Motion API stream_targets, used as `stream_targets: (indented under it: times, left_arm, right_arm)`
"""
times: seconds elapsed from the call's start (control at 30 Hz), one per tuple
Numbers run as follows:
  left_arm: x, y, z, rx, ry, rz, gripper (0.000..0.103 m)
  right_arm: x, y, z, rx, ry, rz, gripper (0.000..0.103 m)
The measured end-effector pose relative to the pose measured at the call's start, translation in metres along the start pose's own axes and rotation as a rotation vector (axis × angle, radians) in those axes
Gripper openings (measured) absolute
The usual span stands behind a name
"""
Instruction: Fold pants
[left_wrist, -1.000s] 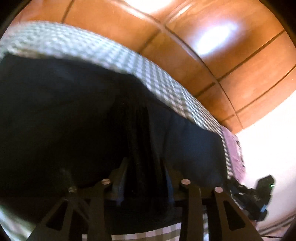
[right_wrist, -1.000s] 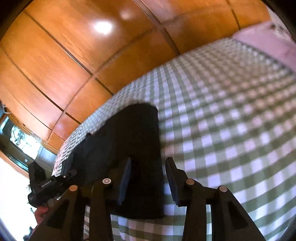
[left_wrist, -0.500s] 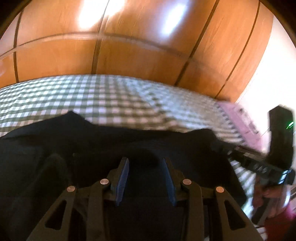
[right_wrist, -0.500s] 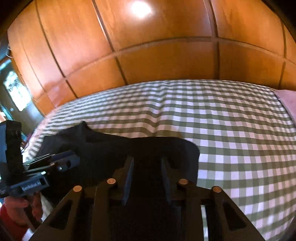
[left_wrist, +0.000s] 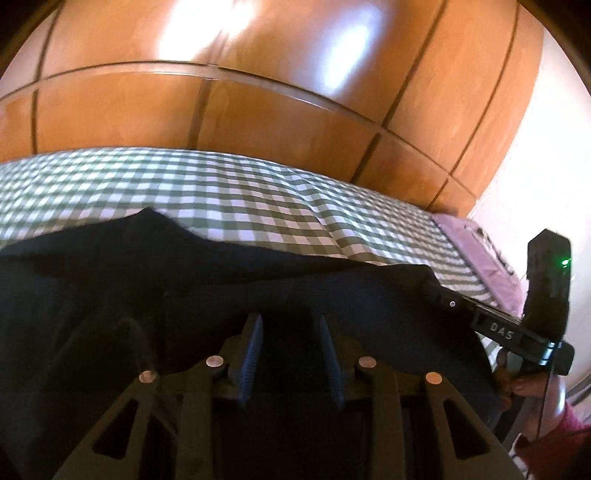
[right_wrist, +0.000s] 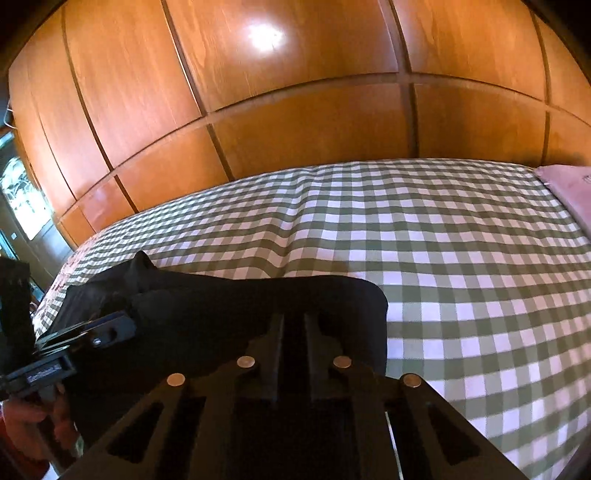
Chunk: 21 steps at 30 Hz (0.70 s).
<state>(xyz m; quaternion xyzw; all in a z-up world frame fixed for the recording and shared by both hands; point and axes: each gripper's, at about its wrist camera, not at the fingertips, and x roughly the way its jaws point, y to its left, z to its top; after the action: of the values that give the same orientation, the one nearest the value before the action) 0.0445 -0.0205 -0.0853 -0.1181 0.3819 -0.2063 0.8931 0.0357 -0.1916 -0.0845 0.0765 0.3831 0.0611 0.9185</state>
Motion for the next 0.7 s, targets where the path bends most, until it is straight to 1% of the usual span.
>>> stream_targets:
  times: [0.07, 0.1, 0.17, 0.2, 0.27, 0.33, 0.4, 0.5, 0.53, 0.6, 0.7]
  left_arm:
    - [-0.016, 0.005, -0.008, -0.022, -0.02, 0.009, 0.033]
    - [-0.023, 0.007, -0.011, -0.025, -0.028, 0.014, 0.033]
    - [-0.038, 0.01, -0.017, -0.028, -0.047, 0.033, 0.035]
    - [-0.049, 0.013, -0.02, -0.033, -0.062, 0.045, 0.035]
    - [-0.065, 0.021, -0.025, -0.052, -0.091, 0.067, 0.037]
    - [-0.082, 0.033, -0.029, -0.092, -0.116, 0.104, 0.039]
    - [-0.101, 0.049, -0.033, -0.16, -0.149, 0.125, 0.042]
    - [-0.128, 0.076, -0.043, -0.283, -0.205, 0.171, 0.053]
    - [-0.138, 0.086, -0.048, -0.33, -0.23, 0.185, 0.055]
    - [-0.155, 0.102, -0.057, -0.402, -0.268, 0.217, 0.056]
    - [-0.179, 0.125, -0.07, -0.495, -0.323, 0.278, 0.057]
  right_arm:
    - [-0.011, 0.01, -0.002, -0.007, -0.01, -0.027, 0.016]
    - [-0.018, 0.017, -0.004, -0.013, -0.021, -0.023, 0.022]
    - [-0.022, 0.028, -0.008, -0.014, -0.023, 0.021, 0.026]
    - [-0.024, 0.036, -0.011, -0.014, -0.013, 0.064, 0.026]
    - [-0.021, 0.054, -0.015, -0.033, 0.017, 0.124, 0.026]
    - [-0.017, 0.072, -0.019, -0.074, 0.036, 0.158, 0.026]
    - [-0.013, 0.091, -0.023, -0.121, 0.049, 0.186, 0.026]
    - [-0.003, 0.119, -0.026, -0.167, 0.077, 0.255, 0.026]
    - [0.002, 0.126, -0.028, -0.171, 0.084, 0.273, 0.026]
    - [0.009, 0.14, -0.029, -0.187, 0.1, 0.31, 0.026]
    - [0.019, 0.154, -0.032, -0.217, 0.12, 0.326, 0.026]
